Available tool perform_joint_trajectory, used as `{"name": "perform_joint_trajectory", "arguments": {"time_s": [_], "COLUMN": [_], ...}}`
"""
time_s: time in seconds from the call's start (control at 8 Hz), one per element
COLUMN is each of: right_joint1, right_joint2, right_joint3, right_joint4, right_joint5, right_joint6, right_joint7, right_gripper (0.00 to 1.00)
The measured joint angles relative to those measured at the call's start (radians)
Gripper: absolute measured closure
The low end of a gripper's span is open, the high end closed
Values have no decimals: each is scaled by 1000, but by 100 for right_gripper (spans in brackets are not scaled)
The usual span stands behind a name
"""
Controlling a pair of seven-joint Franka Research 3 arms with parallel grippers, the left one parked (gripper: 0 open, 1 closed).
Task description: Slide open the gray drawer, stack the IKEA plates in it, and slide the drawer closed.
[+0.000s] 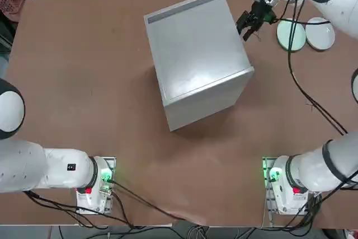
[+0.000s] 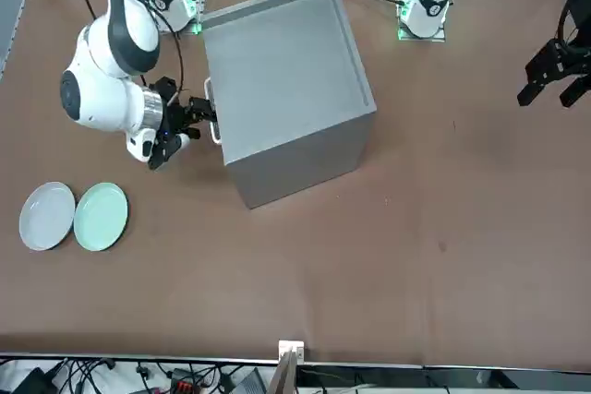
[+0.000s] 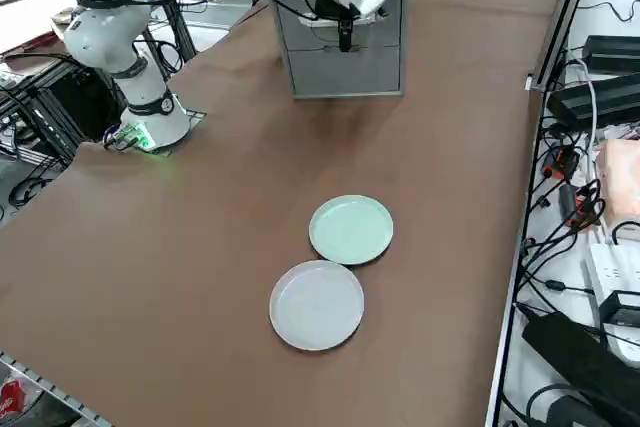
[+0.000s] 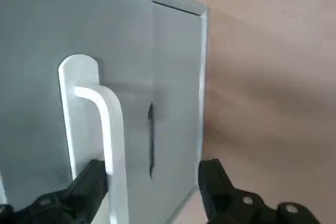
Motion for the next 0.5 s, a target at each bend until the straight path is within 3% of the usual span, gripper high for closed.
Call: {"name": "perform_joint_trajectory", "arguments": {"time_s": [0.5], "right_joint1": [-85], "right_joint2": [-5], "right_joint3": [-11], "right_joint4": [4], "right_joint5": [-74], "right_joint6": [-47], "right_joint7": [-49], "right_gripper": [0]}}
